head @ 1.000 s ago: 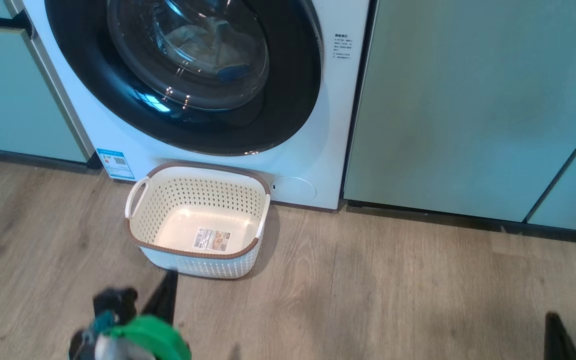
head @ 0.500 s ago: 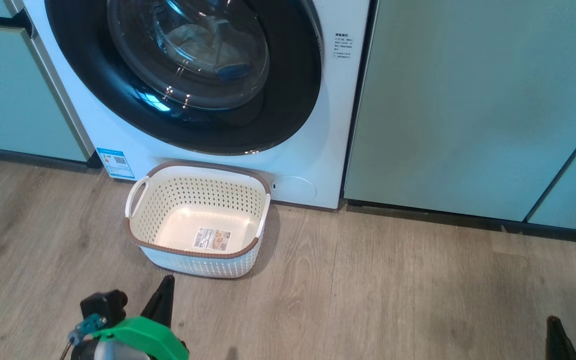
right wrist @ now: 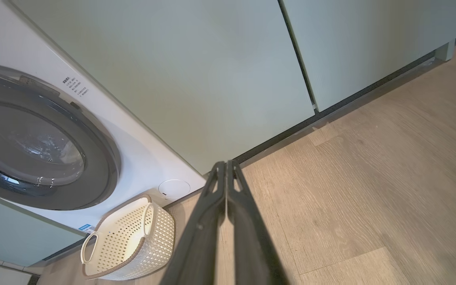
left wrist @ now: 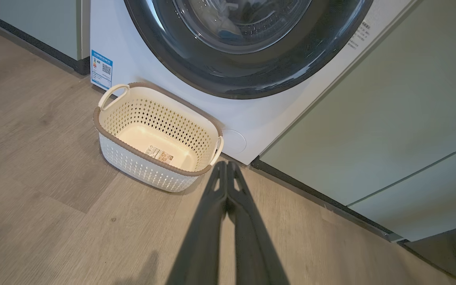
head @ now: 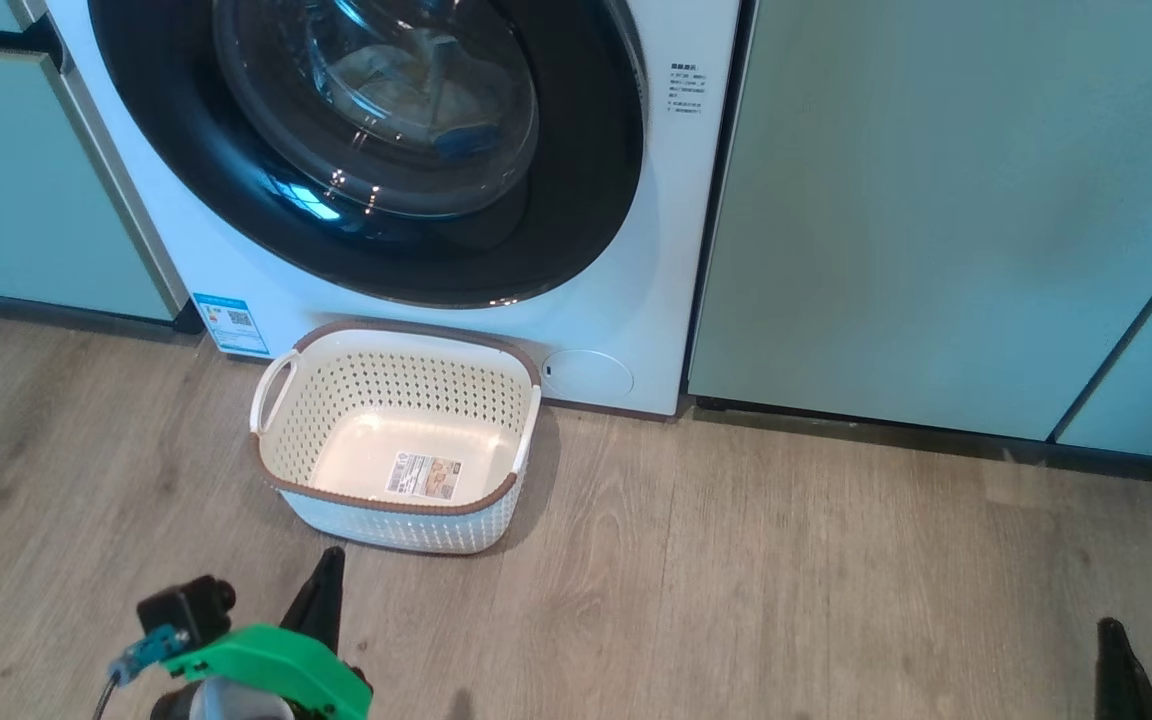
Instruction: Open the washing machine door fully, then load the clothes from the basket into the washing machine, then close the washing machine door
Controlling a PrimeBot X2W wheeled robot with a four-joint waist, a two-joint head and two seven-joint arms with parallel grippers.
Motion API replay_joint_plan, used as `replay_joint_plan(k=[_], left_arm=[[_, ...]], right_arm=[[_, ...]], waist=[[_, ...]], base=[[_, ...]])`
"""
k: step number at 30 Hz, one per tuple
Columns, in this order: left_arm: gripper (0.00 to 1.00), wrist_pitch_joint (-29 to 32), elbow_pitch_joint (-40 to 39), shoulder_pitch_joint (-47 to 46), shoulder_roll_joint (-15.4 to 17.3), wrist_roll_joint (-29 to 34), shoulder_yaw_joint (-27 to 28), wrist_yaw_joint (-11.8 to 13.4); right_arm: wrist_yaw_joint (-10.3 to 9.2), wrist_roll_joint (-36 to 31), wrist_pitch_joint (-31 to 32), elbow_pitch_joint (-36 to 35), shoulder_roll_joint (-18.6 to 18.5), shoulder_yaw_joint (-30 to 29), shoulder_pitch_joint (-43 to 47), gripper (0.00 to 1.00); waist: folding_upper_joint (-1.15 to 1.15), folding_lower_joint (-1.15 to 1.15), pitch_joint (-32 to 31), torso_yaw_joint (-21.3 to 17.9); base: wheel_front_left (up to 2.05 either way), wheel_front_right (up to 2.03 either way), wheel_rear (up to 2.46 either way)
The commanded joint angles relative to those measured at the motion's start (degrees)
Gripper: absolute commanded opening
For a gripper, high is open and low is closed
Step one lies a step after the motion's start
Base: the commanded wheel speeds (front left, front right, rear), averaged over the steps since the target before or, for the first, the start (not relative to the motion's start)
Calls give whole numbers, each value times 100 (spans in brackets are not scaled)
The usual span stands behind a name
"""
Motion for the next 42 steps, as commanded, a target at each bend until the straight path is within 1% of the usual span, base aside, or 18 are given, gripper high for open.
replay_joint_plan(k=[1,42], left_arm=[[0,35,-233,-319,28,-199,142,-2],[0,710,-557,-384,-45,-2620,425,-4]], right_arm=[[0,203,71,-194,-4,-20,-299,0],[1,2520,745,-226,-10,-74,-758,0]], waist=[[0,0,3,0],[0,0,66,2]], base=[[0,0,0],[0,0,0]])
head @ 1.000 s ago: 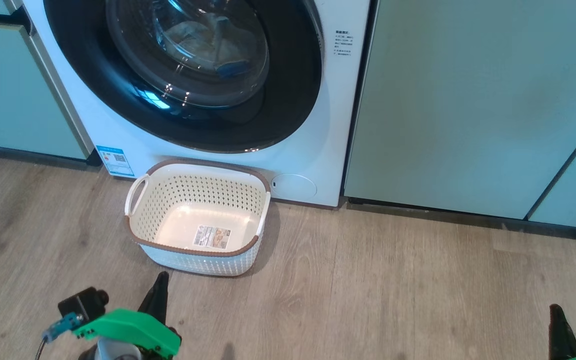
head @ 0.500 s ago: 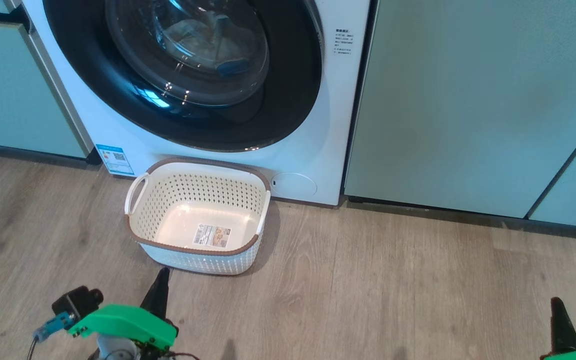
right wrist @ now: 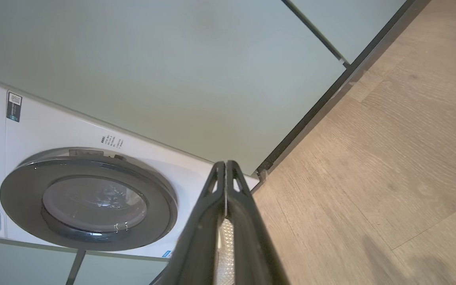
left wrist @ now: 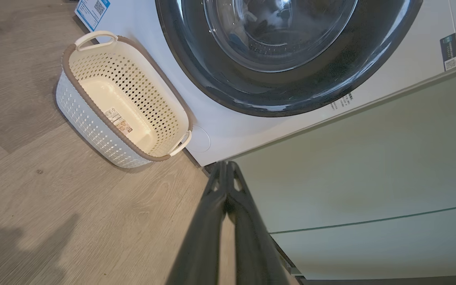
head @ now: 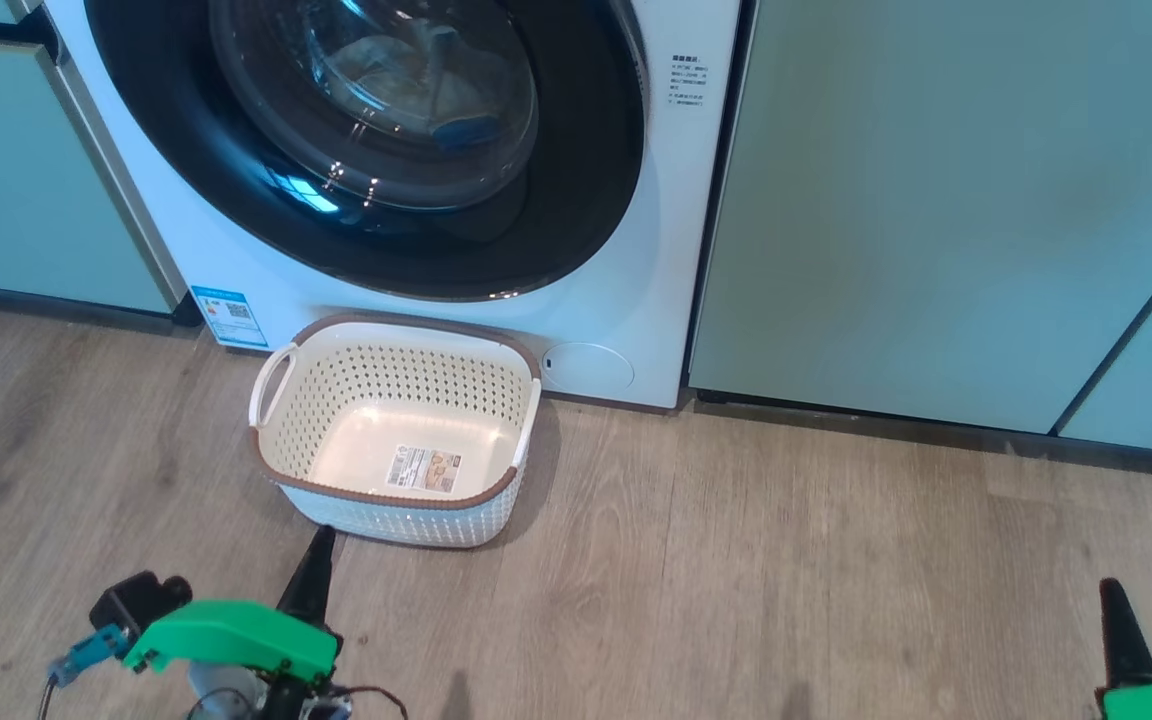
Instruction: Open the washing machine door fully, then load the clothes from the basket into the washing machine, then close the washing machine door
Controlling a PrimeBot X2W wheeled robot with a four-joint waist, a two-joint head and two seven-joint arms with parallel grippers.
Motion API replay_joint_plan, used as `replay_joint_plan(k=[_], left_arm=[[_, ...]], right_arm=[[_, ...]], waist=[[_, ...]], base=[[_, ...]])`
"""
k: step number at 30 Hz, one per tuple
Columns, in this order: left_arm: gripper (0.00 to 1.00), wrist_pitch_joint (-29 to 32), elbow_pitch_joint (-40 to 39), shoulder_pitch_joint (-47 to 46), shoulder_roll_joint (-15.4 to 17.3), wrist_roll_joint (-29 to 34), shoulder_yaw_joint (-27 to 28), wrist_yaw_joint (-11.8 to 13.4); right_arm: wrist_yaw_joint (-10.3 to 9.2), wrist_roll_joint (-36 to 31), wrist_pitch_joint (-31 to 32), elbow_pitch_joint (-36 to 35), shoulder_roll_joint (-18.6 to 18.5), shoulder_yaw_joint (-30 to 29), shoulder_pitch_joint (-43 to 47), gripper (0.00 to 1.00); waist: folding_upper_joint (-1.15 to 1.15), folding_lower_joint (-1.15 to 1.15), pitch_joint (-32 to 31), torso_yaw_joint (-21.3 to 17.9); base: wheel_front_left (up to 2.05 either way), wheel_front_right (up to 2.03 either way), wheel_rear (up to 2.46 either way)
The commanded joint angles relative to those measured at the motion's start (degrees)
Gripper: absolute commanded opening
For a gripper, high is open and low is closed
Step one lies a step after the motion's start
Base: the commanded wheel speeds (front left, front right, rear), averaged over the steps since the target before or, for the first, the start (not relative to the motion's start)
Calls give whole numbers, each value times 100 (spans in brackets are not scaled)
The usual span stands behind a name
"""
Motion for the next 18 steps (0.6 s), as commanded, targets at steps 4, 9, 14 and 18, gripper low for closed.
replay_joint_plan(k=[4,9,14,18], left_arm=[[0,102,-257,-323,38,-342,163,-6],[0,186,-298,-331,28,-645,198,-6],[0,253,-330,-337,21,-887,226,-6],[0,321,-363,-344,14,-1130,254,-7]], right_arm=[[1,331,110,-208,-12,16,-406,0],[1,621,194,-212,-12,9,-463,0],[1,853,261,-215,-13,4,-509,0],[1,1085,329,-218,-13,-2,-555,0]], waist=[[0,0,7,0],[0,0,15,1],[0,0,21,1],[0,0,27,1]], base=[[0,0,0],[0,0,0],[0,0,0],[0,0,0]])
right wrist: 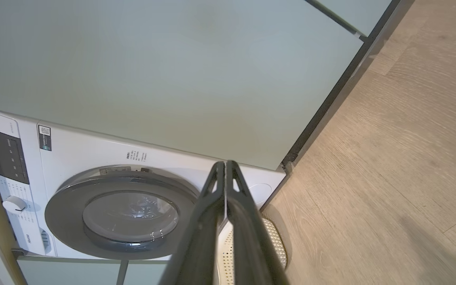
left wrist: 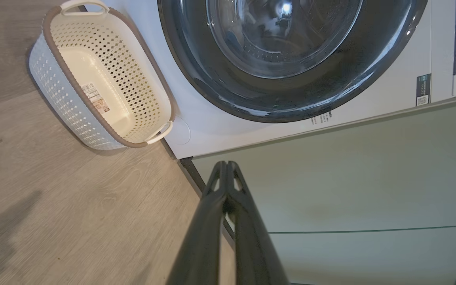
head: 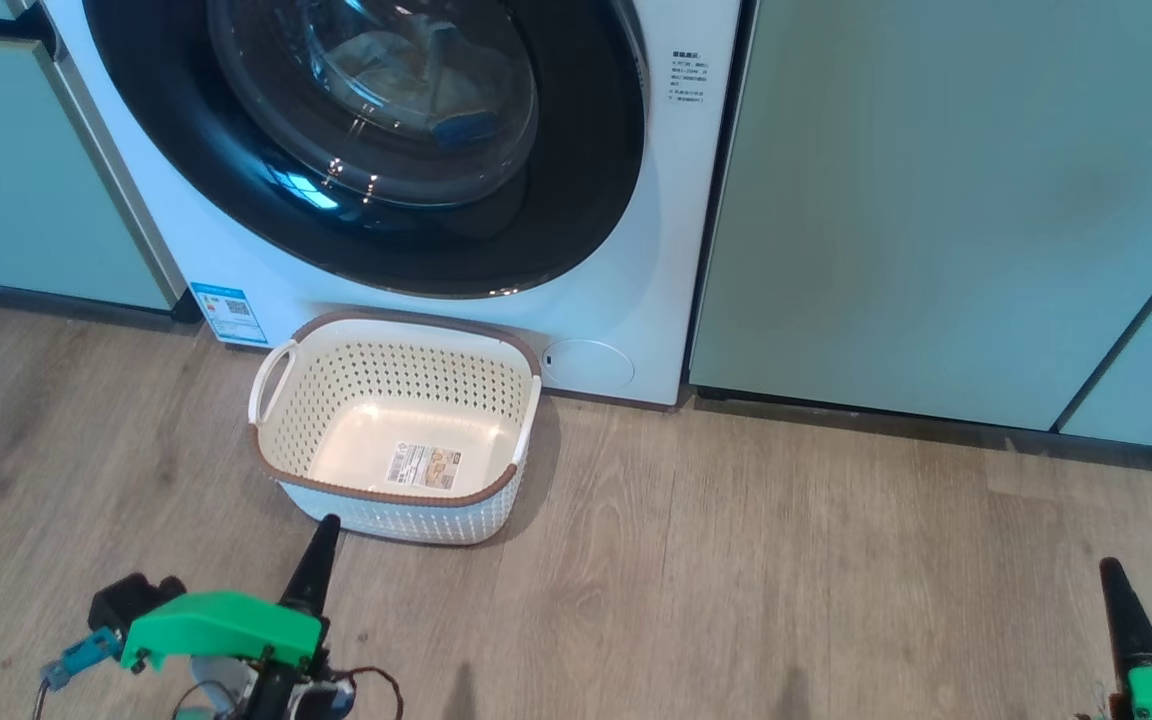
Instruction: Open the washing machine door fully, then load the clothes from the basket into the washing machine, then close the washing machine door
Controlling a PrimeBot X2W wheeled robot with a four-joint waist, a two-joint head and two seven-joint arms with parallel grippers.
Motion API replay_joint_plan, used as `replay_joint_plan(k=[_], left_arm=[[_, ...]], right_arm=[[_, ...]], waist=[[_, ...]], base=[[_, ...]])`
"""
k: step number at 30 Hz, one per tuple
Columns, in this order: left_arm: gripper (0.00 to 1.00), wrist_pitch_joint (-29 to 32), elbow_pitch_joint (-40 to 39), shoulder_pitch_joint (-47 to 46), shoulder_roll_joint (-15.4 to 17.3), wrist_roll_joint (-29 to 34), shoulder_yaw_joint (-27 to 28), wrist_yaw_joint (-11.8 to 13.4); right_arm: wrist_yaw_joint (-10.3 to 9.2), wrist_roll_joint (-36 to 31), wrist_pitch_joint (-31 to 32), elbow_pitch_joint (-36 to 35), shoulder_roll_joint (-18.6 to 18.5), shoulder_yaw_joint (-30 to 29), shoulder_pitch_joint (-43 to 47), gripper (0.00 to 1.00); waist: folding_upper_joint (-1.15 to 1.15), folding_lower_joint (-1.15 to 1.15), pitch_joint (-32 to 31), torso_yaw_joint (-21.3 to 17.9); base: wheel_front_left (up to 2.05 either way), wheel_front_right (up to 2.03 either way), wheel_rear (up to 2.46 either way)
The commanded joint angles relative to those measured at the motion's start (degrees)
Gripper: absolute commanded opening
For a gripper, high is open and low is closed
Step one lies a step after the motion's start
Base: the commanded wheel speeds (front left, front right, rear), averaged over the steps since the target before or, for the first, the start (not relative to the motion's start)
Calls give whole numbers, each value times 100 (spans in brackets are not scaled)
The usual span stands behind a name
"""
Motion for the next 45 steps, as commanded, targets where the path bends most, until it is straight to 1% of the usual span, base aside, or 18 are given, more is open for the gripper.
replay_joint_plan(k=[1,35,45], left_arm=[[0,53,-230,-315,41,-163,201,-7],[0,642,-514,-371,-23,-2283,446,-9],[0,646,-516,-371,-24,-2299,448,-9]], right_arm=[[1,173,57,-207,-13,60,-380,0],[1,2203,644,-235,-18,15,-780,0],[1,2218,648,-235,-18,15,-783,0]], waist=[[0,0,2,0],[0,0,58,1],[0,0,58,1]], base=[[0,0,0],[0,0,0],[0,0,0]])
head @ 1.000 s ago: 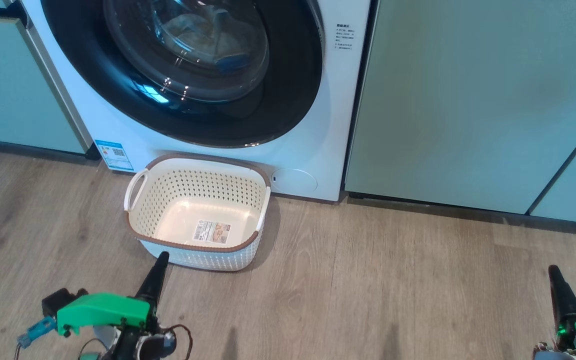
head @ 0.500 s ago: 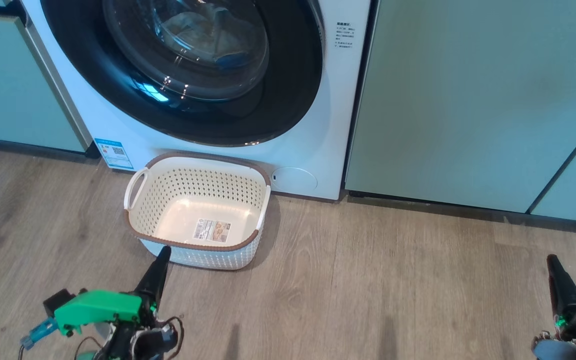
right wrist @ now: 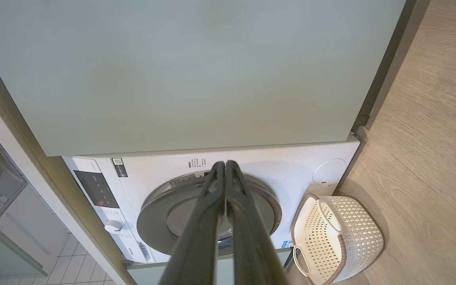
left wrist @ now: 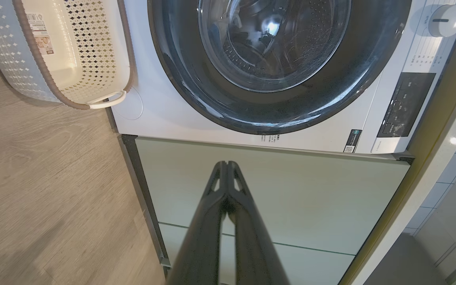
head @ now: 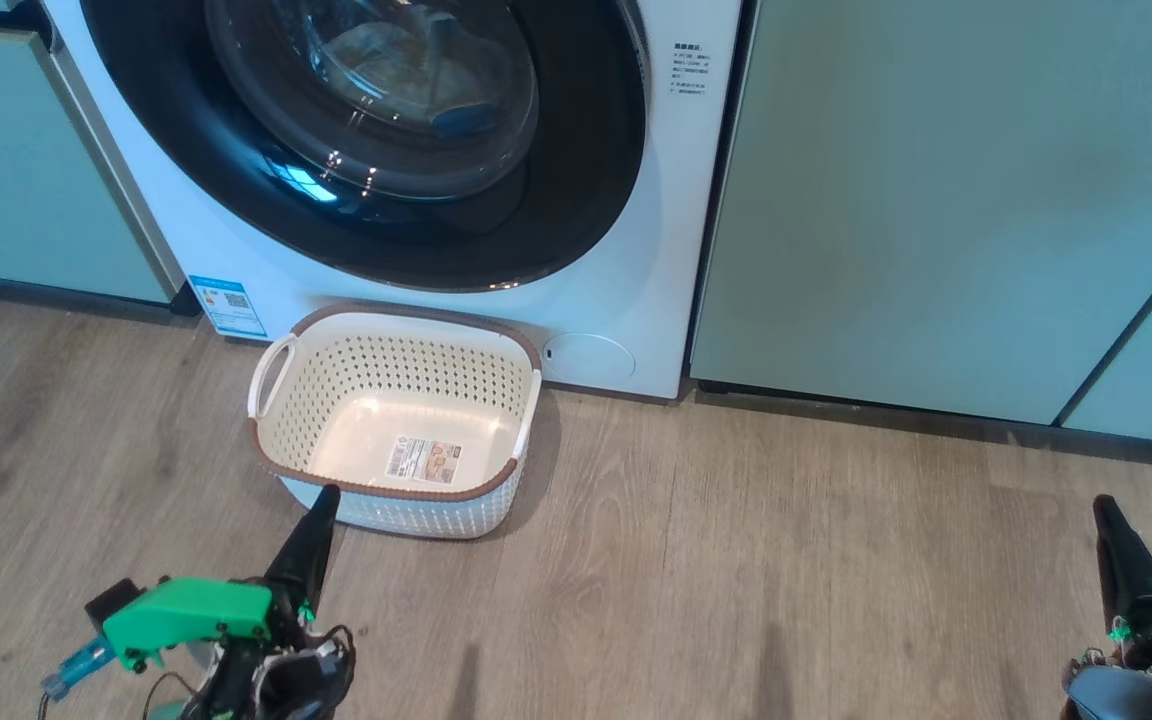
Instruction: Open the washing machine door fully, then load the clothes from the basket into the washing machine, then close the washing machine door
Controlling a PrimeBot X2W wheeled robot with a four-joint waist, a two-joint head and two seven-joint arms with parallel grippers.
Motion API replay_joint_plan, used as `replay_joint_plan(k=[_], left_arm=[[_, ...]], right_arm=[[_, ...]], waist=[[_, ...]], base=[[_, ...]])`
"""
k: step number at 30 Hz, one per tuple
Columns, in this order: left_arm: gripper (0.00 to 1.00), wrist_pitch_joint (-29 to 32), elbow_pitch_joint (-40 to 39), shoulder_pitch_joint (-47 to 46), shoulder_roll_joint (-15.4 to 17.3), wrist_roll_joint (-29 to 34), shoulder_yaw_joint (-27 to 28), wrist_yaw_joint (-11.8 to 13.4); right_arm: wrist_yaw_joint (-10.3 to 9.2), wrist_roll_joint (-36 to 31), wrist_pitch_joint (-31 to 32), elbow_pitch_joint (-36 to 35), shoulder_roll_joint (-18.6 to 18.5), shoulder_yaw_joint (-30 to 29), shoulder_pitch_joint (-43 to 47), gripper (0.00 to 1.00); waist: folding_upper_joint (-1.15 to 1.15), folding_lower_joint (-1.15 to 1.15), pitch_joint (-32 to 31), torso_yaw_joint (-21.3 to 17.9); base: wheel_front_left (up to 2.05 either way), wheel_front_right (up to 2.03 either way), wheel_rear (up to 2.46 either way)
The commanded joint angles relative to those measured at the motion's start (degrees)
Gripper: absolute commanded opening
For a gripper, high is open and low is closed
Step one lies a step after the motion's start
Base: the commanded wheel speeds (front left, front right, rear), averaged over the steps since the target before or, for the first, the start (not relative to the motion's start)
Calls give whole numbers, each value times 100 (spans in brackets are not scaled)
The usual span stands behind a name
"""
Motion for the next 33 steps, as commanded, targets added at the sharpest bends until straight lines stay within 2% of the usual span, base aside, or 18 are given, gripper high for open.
replay_joint_plan(k=[1,33], left_arm=[[0,36,-194,-322,42,-30,200,-9],[0,36,-195,-322,42,-31,199,-9]], right_arm=[[1,43,34,-211,-18,86,-315,0],[1,44,33,-211,-18,87,-314,0]], waist=[[0,0,0,0],[0,0,0,0]], base=[[0,0,0],[0,0,0]])
